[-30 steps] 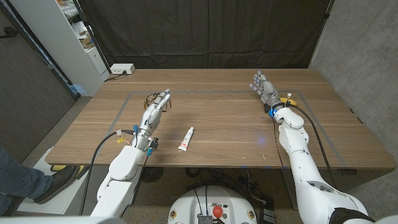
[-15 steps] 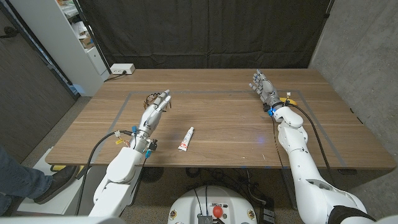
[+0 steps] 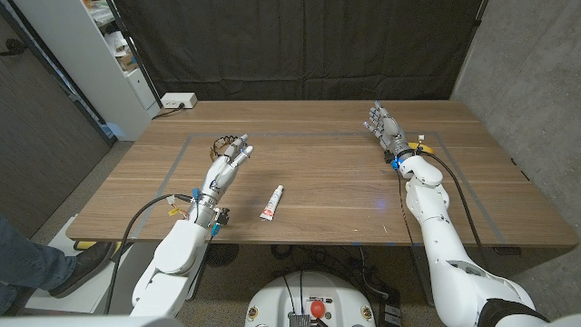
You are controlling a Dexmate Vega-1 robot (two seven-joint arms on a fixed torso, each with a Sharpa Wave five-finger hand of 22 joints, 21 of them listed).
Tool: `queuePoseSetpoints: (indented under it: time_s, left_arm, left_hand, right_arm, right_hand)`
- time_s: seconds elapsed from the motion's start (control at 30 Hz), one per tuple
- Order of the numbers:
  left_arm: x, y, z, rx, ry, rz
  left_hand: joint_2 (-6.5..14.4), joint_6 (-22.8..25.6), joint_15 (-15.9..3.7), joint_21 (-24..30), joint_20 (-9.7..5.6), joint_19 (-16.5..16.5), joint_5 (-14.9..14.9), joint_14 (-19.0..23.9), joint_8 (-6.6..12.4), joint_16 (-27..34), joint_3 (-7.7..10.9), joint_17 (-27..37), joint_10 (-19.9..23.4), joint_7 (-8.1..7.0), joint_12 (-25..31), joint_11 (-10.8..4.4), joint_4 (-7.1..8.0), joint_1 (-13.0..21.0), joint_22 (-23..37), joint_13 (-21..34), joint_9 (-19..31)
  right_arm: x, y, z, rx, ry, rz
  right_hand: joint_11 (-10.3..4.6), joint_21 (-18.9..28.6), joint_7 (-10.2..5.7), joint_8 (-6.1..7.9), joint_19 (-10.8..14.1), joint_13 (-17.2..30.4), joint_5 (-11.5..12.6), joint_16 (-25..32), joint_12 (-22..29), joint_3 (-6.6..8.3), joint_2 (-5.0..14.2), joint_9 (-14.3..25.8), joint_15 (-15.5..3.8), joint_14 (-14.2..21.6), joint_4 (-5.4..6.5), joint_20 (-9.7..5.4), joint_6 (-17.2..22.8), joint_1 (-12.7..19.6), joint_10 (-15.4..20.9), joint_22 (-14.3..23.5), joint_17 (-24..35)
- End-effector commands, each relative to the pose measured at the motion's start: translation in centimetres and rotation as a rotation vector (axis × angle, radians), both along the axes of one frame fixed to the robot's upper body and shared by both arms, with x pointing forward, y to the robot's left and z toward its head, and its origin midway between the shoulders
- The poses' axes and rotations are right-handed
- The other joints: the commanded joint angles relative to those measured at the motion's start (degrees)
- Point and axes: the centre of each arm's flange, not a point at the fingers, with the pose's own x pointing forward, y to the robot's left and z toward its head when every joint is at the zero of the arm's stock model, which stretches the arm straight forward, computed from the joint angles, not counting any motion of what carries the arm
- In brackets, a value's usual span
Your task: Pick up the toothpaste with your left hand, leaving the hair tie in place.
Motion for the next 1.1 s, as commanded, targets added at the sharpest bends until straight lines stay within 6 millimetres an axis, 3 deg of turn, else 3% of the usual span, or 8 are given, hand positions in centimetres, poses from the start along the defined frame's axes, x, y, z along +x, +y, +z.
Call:
queuePoseSetpoints:
  time_s: [0.03, 0.7, 1.0, 1.1]
  left_arm:
    - [-1.5, -0.6, -0.2, 0.055, -0.007, 0.097]
    - [-3.1, -0.5, 0.0, 0.096, -0.031, 0.196]
    - [-3.8, -0.6, 0.3, 0.148, -0.029, 0.259]
    - [-4.0, -0.6, 0.4, 0.159, -0.032, 0.281]
  left_hand:
    - [-0.1, 0.2, 0.26, 0.2, 0.50, -2.4, -0.1, 0.3, 0.08, 0.3, 0.50, 0.2, 0.7, 0.25, 0.3, 0.10, -1.04, 1.7, 0.2, 0.2, 0.3]
    - [-0.2, 3.7, 0.17, 0.5, 1.08, -1.0, -0.3, 3.0, 1.18, 0.8, 2.12, 0.2, 3.9, 0.44, 1.1, -0.51, -4.82, 6.8, 0.2, 0.4, 0.4]
    - [-0.4, 4.6, 0.12, 0.6, 1.08, -0.5, -0.3, 3.7, 1.31, 0.9, 2.38, 0.2, 4.8, 0.34, 1.3, -0.55, -5.44, 8.0, 0.2, 0.4, 0.4]
    - [-0.6, 5.1, 0.44, 0.6, 0.90, -0.3, -0.3, 4.4, 1.34, 1.0, 2.51, 0.2, 5.3, 0.45, 1.4, 0.17, -5.70, 8.6, 0.2, 0.4, 0.4]
  right_arm:
    - [0.1, -0.1, -0.6, 0.004, 0.008, 0.005]
    - [-0.3, -0.1, -1.1, 0.011, 0.006, 0.006]
    - [-0.4, -0.1, -1.0, 0.014, 0.002, 0.006]
    - [-0.5, -0.1, -1.0, 0.013, 0.000, 0.006]
  right_hand:
    - [0.28, -0.2, -0.05, 0.30, 0.4, 0.3, 0.1, 0.3, 0.6, 0.05, 0.55, 0.2, 0.20, 0.2, -0.43, 0.08, 0.6, 0.1, 0.4, 0.2, 0.0]
    - [0.22, -0.5, -0.04, 0.28, 0.4, 0.3, 0.1, 0.3, 0.5, -0.02, 0.62, 0.2, 0.25, 0.2, -0.52, 0.11, 0.6, 0.1, 0.4, 0.2, -0.1]
    - [0.12, -0.5, -0.05, 0.28, 0.5, 0.3, 0.1, 0.3, 0.5, -0.05, 0.66, 0.2, 0.25, 0.2, -0.55, 0.14, 0.6, 0.0, 0.4, 0.2, -0.1]
    - [0.13, -0.6, -0.05, 0.28, 0.5, 0.3, 0.1, 0.3, 0.5, -0.06, 0.66, 0.2, 0.27, 0.2, -0.56, 0.15, 0.6, 0.0, 0.3, 0.2, -0.1]
